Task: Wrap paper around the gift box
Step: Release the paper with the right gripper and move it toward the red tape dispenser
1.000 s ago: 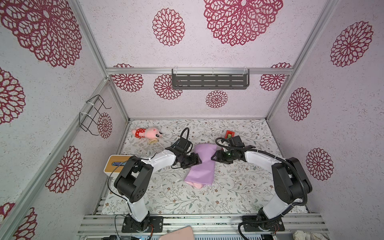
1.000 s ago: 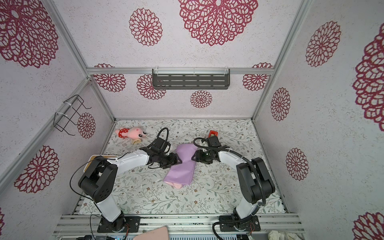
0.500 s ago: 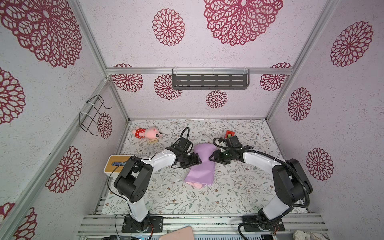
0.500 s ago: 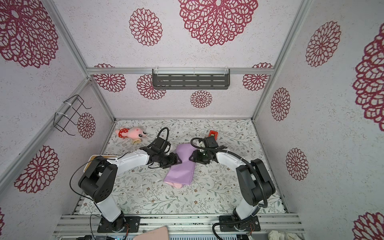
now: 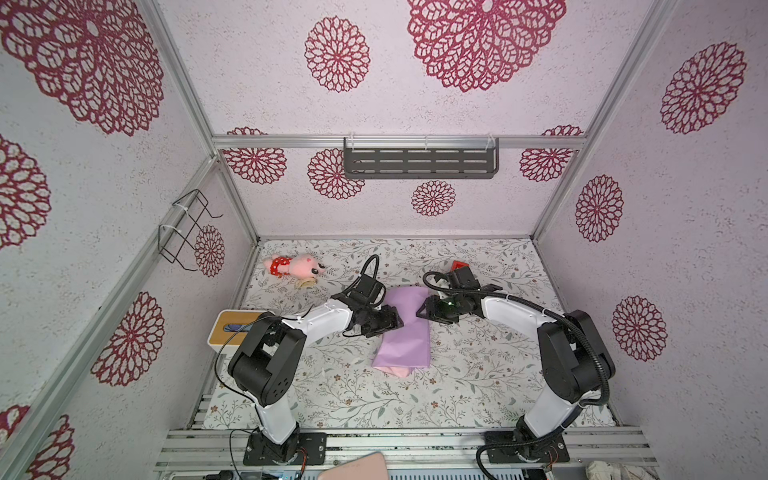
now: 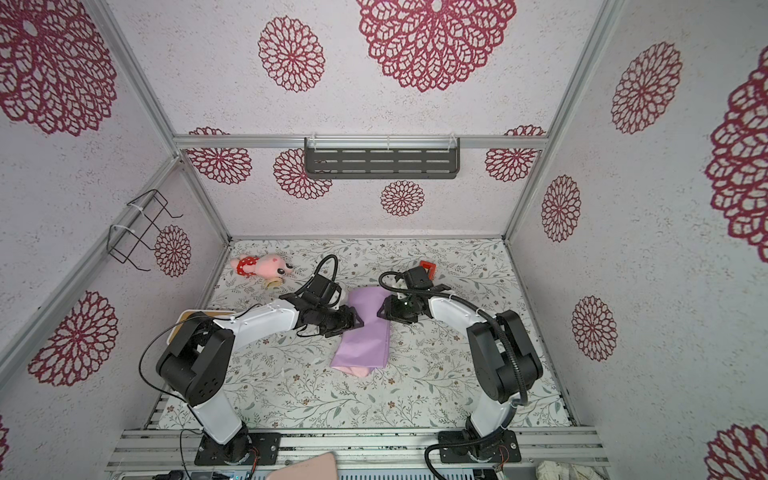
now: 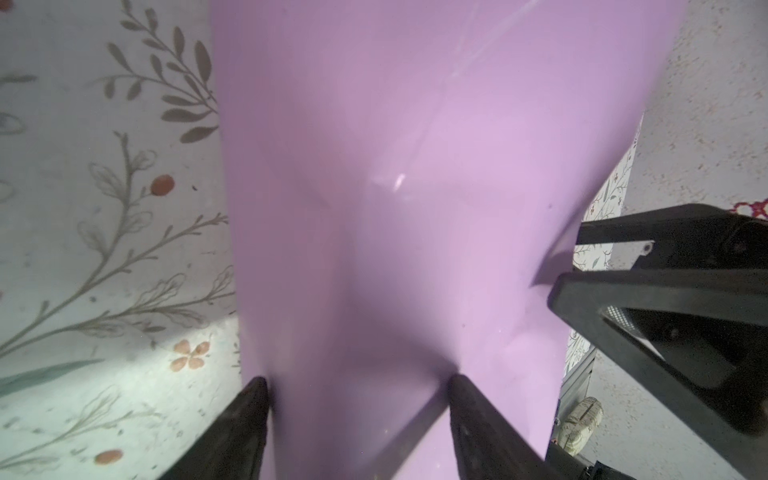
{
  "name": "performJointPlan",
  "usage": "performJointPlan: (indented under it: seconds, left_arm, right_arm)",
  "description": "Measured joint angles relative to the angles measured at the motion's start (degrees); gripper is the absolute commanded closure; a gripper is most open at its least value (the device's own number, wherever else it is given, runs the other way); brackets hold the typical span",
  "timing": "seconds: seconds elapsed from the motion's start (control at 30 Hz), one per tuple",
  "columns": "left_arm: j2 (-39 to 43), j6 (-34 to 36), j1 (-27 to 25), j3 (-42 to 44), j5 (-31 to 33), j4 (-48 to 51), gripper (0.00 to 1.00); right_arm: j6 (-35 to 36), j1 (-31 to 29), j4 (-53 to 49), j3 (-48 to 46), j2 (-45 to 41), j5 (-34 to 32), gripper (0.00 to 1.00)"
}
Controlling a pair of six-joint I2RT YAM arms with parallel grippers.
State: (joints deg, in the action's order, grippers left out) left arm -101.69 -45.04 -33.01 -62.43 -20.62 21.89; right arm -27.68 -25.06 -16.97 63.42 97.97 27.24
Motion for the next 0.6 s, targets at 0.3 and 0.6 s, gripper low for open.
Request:
performJointPlan:
  seconds: [0.3, 0.6]
  left_arm:
    - [0.0, 0.1, -0.1, 0.0, 0.3, 0.0, 0.31]
    - [0.0, 0.4, -0.1, -0.1, 0.4, 0.1, 0.31]
  right_arm:
    - [1.1, 13.9, -0.9, 4.2, -3.9, -0.4, 0.48]
    - [-2.1, 18.7, 2.6, 13.7, 7.2, 0.1, 0.52]
